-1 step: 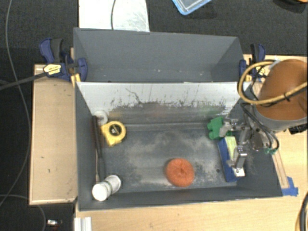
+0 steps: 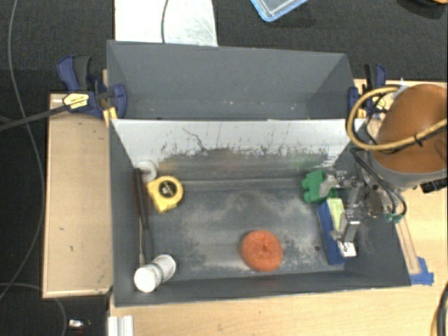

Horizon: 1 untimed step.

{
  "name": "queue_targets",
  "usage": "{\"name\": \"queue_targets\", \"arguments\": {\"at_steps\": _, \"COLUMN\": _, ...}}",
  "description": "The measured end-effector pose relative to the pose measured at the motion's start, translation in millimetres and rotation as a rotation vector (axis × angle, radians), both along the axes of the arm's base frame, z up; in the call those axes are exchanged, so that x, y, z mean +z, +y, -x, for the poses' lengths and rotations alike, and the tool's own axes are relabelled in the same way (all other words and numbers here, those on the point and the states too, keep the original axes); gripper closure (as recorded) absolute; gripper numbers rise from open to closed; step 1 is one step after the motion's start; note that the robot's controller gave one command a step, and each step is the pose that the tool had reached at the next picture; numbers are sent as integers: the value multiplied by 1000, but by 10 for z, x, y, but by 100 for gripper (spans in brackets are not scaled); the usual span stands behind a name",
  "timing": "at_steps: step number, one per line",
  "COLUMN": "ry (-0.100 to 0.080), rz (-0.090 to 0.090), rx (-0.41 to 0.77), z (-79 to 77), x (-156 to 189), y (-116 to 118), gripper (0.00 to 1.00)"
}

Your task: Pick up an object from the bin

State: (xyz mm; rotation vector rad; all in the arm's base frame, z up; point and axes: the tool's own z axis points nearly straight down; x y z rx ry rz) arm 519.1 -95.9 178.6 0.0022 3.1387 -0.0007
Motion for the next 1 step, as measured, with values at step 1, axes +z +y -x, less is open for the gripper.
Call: {"name": "queue_targets", "arguments": {"at_steps": 1, "ry": -1, "rz": 0, "rx": 45, "z": 228, "x": -159, "y": 278, "gripper": 0}}
